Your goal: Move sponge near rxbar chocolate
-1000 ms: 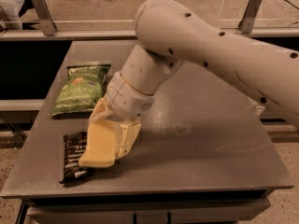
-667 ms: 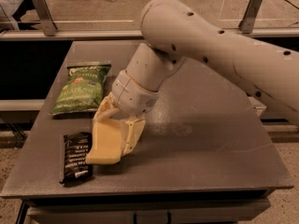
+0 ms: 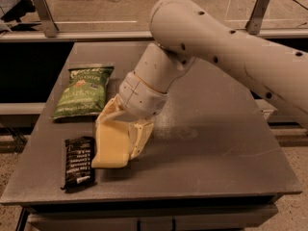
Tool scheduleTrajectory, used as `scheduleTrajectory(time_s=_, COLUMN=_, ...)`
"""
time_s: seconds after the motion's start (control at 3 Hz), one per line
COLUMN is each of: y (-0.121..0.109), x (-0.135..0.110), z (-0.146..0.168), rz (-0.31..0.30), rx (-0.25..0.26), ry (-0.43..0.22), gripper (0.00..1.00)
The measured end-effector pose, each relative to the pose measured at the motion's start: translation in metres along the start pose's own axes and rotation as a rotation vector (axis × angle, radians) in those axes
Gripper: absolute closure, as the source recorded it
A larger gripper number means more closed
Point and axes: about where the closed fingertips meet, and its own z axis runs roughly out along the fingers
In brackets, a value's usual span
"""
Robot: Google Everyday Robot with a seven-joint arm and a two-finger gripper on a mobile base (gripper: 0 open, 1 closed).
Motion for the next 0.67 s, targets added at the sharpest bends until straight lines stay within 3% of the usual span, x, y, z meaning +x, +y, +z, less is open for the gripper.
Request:
scheduleTrajectory(time_s=0.33, y=-0.0003, x=-0.001, z=0.0008, rz=-0.002, rx=-0.001, ry=0.0, gripper=0.0)
scheduleTrajectory(time_s=0.67, y=-0.0003, x=-0.0011, z=0.0008, rz=-0.002, rx=-0.001, ry=0.0, gripper=0.0)
